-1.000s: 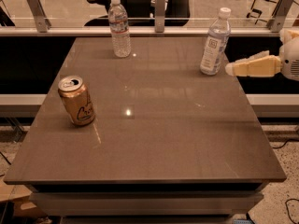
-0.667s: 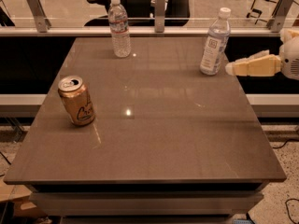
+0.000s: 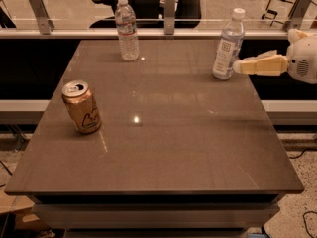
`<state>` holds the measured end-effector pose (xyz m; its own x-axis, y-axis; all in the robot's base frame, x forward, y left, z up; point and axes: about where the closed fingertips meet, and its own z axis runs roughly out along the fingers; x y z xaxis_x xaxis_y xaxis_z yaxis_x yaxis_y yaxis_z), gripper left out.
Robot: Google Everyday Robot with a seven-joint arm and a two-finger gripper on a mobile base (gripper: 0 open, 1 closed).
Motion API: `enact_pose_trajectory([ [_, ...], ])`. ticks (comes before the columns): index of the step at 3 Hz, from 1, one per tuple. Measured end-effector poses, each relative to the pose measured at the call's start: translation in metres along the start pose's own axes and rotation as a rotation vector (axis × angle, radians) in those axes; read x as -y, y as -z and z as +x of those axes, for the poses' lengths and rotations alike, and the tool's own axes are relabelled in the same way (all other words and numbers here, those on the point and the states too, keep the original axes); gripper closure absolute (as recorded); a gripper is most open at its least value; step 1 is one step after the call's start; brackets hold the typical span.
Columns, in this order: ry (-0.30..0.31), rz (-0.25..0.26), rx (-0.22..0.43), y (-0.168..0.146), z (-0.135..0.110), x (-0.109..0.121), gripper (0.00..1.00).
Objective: Move blue plastic bottle near water bottle
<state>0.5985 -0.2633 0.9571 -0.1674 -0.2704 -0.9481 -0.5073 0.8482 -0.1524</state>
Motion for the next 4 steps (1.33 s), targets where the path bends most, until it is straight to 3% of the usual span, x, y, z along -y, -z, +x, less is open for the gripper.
enact_pose_trajectory([
  [2,-0.075,-0.016,0.185,-0.032,-0.010,0.002,0.00],
  [4,-0.077,-0.050,0.233,-0.059,-0.022,-0.002,0.00],
])
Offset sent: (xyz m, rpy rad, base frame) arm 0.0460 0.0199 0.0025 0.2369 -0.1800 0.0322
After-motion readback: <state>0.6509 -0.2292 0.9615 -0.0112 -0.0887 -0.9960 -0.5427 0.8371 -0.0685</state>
